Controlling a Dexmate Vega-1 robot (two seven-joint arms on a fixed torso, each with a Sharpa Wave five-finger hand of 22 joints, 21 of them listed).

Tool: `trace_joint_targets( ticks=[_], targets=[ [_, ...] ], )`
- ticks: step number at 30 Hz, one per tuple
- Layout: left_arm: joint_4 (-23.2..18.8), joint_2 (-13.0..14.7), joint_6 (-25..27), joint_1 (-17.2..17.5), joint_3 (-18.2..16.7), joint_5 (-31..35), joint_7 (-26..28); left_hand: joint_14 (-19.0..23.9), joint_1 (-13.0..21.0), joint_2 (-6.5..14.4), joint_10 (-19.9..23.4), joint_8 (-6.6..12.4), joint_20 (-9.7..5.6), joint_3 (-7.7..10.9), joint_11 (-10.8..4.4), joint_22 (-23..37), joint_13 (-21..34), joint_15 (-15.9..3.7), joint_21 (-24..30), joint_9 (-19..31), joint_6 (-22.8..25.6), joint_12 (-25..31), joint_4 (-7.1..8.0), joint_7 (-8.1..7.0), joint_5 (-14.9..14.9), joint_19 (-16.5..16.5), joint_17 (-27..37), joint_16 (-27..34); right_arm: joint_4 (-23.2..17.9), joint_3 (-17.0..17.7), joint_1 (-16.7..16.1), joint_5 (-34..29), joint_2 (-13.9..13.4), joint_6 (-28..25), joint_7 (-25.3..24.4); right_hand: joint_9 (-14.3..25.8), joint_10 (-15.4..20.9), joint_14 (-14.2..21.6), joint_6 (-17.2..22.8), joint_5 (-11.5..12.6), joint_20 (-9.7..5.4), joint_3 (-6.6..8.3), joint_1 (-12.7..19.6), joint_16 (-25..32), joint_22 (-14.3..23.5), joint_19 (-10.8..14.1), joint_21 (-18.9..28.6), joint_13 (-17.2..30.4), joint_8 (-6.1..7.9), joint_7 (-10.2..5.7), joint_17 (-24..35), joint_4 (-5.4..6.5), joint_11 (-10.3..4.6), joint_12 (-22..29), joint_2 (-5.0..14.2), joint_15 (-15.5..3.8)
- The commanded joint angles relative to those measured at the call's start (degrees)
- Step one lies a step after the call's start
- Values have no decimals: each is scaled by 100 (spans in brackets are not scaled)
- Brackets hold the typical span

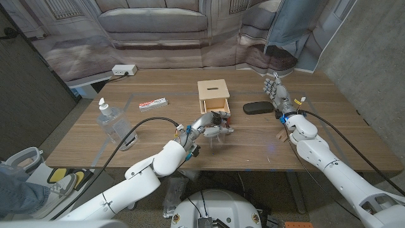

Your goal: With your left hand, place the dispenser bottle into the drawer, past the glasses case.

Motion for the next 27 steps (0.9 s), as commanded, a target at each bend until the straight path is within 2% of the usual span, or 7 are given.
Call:
trace_joint_targets(
  ticks=[1,15,27],
  targets=[
    [197,-104,-231,-88,23,-116,84,76,1376,1152,33,11,-105,310,58,11,35,-66,70,32,41,-1,-200,36,-14,68,63,46,-72,48,-57,2,-71,-13,-18,23,53,39,-1,-15,20,-4,19,16,24,25,-19,34,12,-30,30,-9,-3,-23,42,-6],
    [183,-172,-267,-218,-30,-286,18,240,1578,1125,139,49,-155,397,123,11,84,-103,166,67,130,46,-146,86,-16,186,158,112,-163,113,-103,52,-99,-10,-48,23,51,42,-1,-16,21,-10,18,17,24,23,-19,34,13,-30,31,-11,4,-24,45,-6],
    [121,-195,-227,-305,-74,-513,-80,453,1790,1107,321,121,-209,491,99,15,141,-137,313,113,299,125,-129,105,-7,359,266,184,-143,149,-129,72,-90,92,-9,23,55,44,0,-16,21,-15,16,17,24,23,-19,34,13,-30,31,-12,10,-23,49,-6]
  ],
)
